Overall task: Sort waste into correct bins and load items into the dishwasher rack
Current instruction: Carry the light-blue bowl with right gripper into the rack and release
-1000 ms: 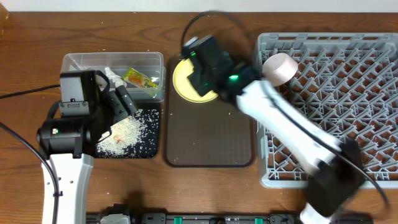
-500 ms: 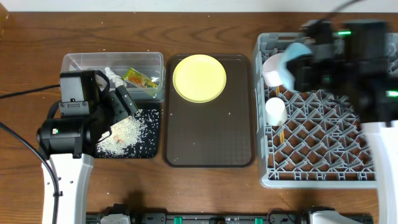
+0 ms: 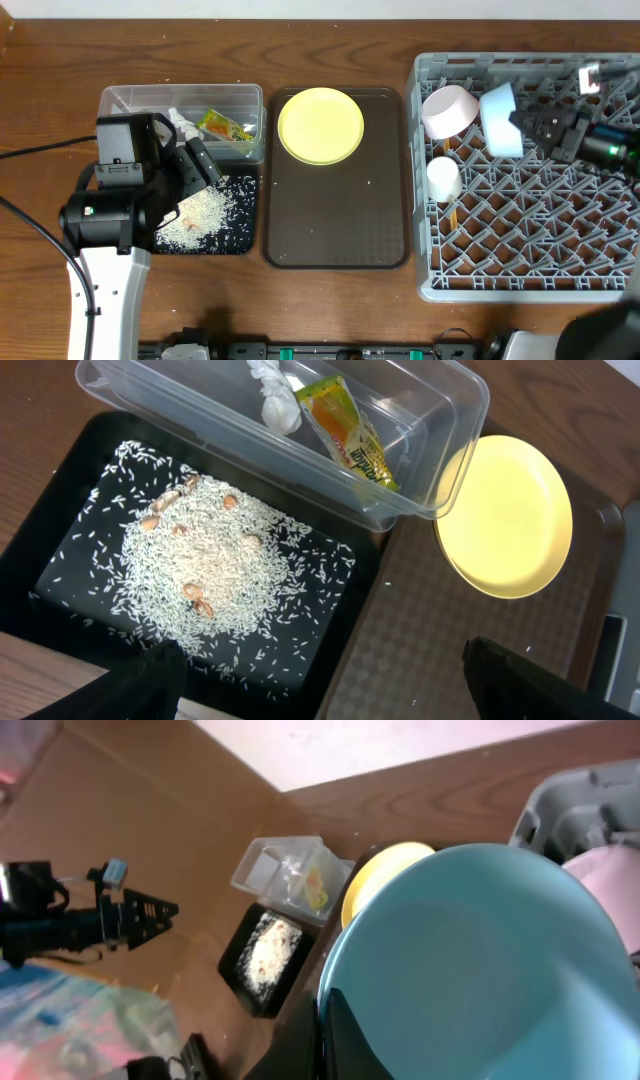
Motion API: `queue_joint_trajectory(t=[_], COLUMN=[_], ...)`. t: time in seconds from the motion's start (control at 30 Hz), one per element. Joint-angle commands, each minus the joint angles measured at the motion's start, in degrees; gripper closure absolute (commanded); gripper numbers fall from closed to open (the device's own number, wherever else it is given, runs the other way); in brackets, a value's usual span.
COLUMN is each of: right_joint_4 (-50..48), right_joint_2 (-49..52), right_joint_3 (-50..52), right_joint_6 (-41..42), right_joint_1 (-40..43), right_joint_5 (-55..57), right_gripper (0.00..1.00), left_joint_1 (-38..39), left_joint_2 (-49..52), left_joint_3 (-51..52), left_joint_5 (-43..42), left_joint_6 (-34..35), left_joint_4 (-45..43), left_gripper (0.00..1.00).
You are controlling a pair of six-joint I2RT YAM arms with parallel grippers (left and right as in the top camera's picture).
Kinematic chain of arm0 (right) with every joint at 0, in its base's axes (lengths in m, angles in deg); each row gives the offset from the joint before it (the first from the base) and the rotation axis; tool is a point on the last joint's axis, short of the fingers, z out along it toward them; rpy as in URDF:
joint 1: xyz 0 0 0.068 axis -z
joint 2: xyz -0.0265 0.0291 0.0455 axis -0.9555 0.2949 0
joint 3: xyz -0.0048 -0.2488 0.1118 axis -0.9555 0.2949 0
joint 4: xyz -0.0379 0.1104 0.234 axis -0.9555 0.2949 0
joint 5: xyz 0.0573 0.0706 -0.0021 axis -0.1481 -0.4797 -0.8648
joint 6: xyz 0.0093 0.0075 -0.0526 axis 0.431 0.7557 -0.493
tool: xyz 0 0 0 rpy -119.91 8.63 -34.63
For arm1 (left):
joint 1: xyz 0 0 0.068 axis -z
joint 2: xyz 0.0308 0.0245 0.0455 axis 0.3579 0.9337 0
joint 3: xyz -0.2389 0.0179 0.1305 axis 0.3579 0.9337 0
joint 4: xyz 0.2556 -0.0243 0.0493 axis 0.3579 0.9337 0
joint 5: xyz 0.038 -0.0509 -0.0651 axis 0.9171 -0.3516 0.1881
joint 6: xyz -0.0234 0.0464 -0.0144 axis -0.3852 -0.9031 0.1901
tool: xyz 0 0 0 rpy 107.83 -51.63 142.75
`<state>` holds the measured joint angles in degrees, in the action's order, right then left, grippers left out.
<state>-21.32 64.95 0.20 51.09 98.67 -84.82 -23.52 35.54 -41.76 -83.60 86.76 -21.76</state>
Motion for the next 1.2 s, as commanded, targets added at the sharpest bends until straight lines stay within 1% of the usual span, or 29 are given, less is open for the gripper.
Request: queue_joint_trajectory(t=[0.0,0.1,0.2,0.4,0.53,0.73,0.9,1.03,1.17], right_joint_4=[-2.95,-7.26,-9.4,-10.19,-9.49,-6.93,-3.34,-2.69,-2.49], right_joint_2=[4.63,10.1,15.63,23.41,25.16,25.09,25.07,25.05,24.94], right_joint_3=[3.52,5.11,5.14,5.14,5.14,5.14,5.11,5.11,4.5], right_joint_6=[-9.77,-9.73,-9.7,-9.73,-9.68,-8.41,-8.41,-7.96,-5.33], right_joint_1=[1.14,1.38,1.4,2.14,3.85,8.31,13.33,16.37,17.68], right_joint_5=[-10.73,-13.18,-15.1,-14.51,-10.69,-4.7,-1.27,0.0,0.5], right_gripper=[0.99,0.99,0.99,0.99,0.99,0.98,0.92,0.89,0.79], left_joint_1=[-0.22,-0.24,-0.22,-0.22,-0.22,-0.22,-0.22,-0.22,-0.24], left_joint_2=[0.22,0.22,0.22,0.22,0.22,0.22,0.22,0.22,0.22], left_joint_3=[0.07,0.07,0.07,0.07,0.07,0.07,0.07,0.07,0.07], left_joint_5=[-0.15,-0.15,-0.15,-0.15,-0.15,-0.15,-0.15,-0.15,-0.15], left_joint_6=[0.11,0.11,0.11,0.11,0.11,0.11,0.09,0.09,0.11], left_joint_4=[-0.04,-0.04,-0.04,-0.04,-0.04,-0.04,-0.04,-0.04,-0.04], left_gripper=[0.09,0.09,0.09,0.09,0.09,0.09,0.09,0.09,0.09])
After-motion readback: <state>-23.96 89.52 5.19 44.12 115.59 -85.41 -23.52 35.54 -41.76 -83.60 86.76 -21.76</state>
